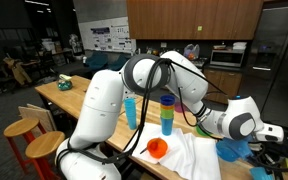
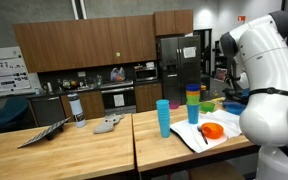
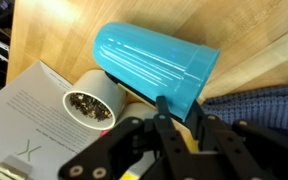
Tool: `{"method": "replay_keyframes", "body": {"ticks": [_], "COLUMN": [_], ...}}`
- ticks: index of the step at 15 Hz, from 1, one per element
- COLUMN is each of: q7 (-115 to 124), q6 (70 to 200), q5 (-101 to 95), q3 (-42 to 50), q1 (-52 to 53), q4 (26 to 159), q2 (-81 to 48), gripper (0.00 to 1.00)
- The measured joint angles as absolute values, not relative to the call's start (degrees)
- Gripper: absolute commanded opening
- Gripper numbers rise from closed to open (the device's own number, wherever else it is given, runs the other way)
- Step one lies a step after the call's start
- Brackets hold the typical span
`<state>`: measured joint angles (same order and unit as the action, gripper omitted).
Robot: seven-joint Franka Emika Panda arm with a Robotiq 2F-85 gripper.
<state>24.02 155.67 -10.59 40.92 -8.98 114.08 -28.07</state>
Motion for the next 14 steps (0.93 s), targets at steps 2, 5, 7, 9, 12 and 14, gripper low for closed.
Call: {"method": "replay_keyframes", "body": {"ticks": [2, 5, 7, 9, 12, 14], "q7": [24.02, 24.03, 24.15, 24.38, 26.41, 29.04], "q6": [155.76, 156.78, 157.83, 158.7, 160.22, 161.16], "q5": [-11.19, -13.1, -15.04, -17.07, -21.45, -25.85], "q3": [42.07, 44.46, 46.38, 48.17, 51.65, 54.44], "q1": [-8.53, -7.27, -5.91, -4.48, -1.43, 1.23], "q4": [114.21, 115.61, 117.22, 118.88, 121.36, 122.56], "q2": [-27.26, -24.31, -21.76, -19.09, -15.22, -12.69], "gripper": [0.04, 0.0, 0.01, 0.01, 0.01, 0.01]}}
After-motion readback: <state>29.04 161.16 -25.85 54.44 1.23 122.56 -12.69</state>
